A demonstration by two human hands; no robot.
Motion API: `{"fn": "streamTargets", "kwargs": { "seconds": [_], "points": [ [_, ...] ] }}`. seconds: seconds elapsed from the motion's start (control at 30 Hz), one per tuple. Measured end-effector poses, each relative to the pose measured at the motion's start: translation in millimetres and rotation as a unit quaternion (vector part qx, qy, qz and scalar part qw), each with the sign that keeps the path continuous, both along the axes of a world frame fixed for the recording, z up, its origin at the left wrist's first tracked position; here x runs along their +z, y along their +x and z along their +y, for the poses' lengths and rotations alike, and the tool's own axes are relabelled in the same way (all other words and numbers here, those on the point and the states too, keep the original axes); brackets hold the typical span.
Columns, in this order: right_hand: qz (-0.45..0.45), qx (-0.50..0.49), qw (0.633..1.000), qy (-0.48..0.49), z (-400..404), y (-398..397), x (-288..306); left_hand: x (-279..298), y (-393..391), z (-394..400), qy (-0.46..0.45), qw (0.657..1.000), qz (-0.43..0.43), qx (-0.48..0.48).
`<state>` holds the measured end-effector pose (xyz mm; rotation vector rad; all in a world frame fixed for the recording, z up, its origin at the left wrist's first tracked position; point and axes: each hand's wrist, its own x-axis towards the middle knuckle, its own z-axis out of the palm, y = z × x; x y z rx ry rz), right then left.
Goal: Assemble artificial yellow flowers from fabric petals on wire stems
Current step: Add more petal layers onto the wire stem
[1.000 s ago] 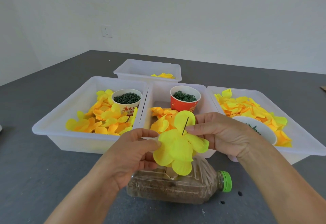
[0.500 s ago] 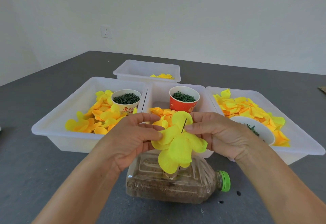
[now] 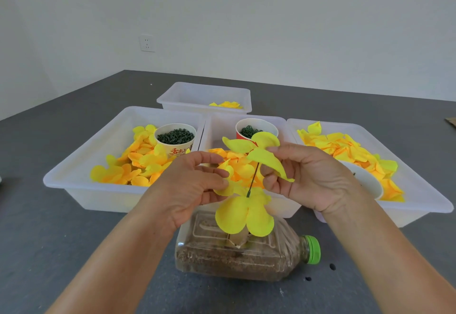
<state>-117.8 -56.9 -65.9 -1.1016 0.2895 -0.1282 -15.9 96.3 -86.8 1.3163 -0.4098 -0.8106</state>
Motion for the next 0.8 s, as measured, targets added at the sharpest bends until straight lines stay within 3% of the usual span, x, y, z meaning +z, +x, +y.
{"fn": "streamTargets", "kwargs": {
  "seconds": [0.1, 0.23, 0.47, 0.67, 0.8],
  "points": [
    [0.004, -0.006, 1.000, -0.002, 1.1, -1.9, -3.4, -2.4, -1.3, 3.1, 0.008, 0.999, 0.015, -0.035],
    [0.011, -0.019, 0.999, 0.037, 1.5, -1.2, -5.7, -2.7, -2.5, 7.0, 0.050, 0.994, -0.044, -0.086],
    [0.010, -0.098, 0.992, 0.079, -3.3, -1.3, -6.7, -5.3, 0.0, 7.9, 0.076, 0.992, -0.070, -0.069],
    [0.030, -0.121, 0.987, 0.102, -16.2, -5.9, -13.3, -4.1, 3.7, 7.1, 0.030, 0.999, -0.010, -0.008],
    [0.056, -0.110, 0.990, 0.074, -19.1, -8.1, -19.4, -5.7, 3.8, 5.0, 0.028, 0.997, -0.066, -0.010]
  ]
}}
